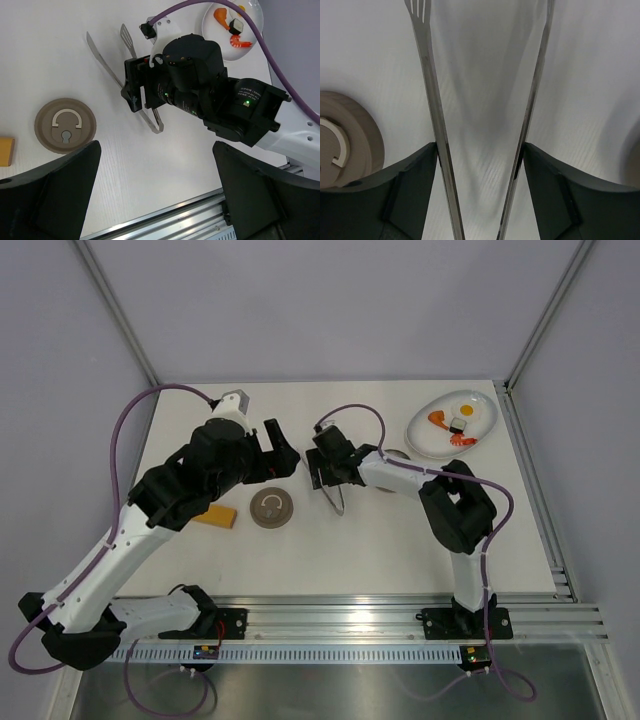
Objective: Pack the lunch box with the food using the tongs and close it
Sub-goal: Place the clamp at the center of the board.
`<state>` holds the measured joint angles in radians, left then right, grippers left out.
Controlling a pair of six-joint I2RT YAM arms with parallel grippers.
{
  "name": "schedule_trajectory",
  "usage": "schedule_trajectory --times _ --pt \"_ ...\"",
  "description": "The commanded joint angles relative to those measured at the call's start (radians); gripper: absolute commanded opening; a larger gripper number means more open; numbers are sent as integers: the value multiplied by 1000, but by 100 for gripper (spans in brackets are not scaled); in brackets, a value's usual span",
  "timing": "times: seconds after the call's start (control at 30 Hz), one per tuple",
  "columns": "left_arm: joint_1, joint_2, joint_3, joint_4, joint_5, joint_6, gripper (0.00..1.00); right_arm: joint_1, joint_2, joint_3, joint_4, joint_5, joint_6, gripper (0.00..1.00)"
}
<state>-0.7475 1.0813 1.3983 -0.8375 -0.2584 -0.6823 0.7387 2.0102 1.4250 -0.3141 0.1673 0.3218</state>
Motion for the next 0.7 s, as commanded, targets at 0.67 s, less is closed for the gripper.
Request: schedule_trajectory --times 0.67 --pt "63 252 -51 -98 -73 130 99 -65 -569 -187 -174 278 11 89"
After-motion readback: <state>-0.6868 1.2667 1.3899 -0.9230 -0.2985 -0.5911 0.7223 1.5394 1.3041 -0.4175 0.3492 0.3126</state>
